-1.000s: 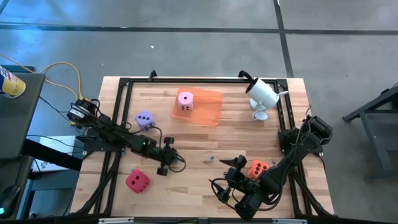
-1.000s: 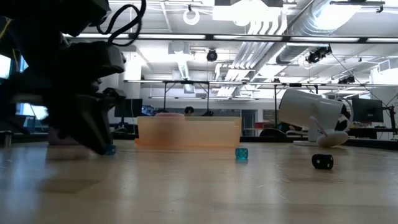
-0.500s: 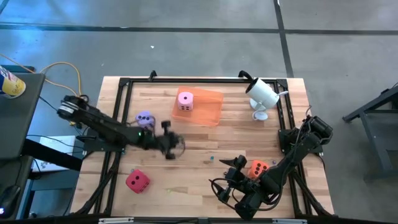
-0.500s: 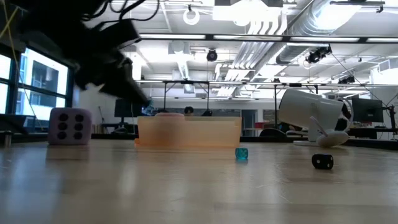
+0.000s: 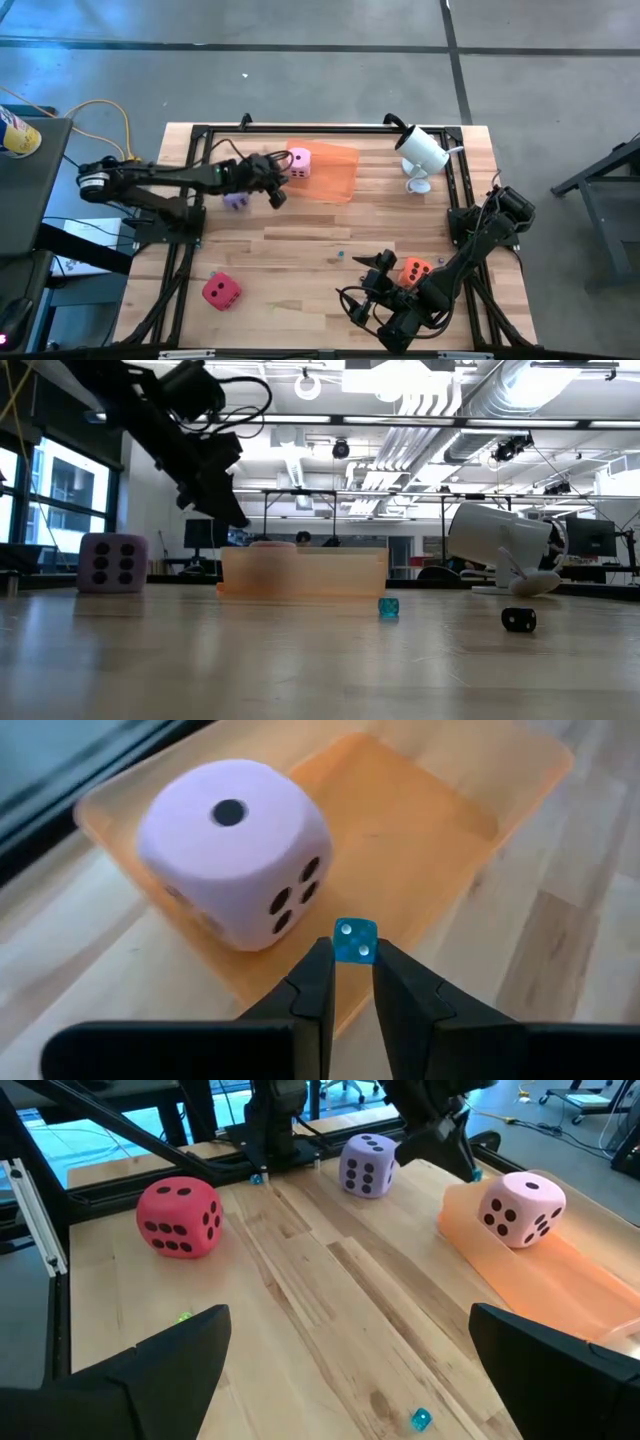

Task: Pick & Place Dice
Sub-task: Put the small blue die into the orange bin, then put the large purple die into the orange bin

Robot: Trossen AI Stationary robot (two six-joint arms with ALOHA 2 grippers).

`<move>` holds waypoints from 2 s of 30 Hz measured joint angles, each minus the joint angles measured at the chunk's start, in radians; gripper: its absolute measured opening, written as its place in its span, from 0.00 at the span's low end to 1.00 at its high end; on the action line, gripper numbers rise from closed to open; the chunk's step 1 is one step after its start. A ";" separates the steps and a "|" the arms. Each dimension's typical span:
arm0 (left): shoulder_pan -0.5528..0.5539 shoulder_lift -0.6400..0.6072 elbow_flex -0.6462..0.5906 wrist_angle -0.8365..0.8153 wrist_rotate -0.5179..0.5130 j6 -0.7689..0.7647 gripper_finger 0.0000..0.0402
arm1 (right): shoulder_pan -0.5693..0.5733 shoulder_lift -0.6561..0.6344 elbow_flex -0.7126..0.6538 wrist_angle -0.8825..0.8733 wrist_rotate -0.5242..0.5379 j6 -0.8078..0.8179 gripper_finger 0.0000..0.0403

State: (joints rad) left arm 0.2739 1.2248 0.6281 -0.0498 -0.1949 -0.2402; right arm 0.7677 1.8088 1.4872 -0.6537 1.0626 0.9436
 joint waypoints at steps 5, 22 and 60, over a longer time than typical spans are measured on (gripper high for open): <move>0.012 0.012 0.000 0.013 0.005 0.007 0.13 | 0.000 0.000 0.000 0.000 0.000 0.001 0.99; 0.019 0.114 0.000 0.125 -0.063 0.049 0.18 | 0.000 0.000 0.000 0.000 0.000 -0.002 0.99; -0.151 -0.043 0.010 -0.024 0.058 -0.047 0.48 | -0.002 0.016 0.000 0.008 -0.018 -0.025 0.99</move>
State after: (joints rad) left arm 0.1228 1.1813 0.6376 -0.0735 -0.1366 -0.2875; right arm 0.7658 1.8248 1.4872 -0.6453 1.0446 0.9184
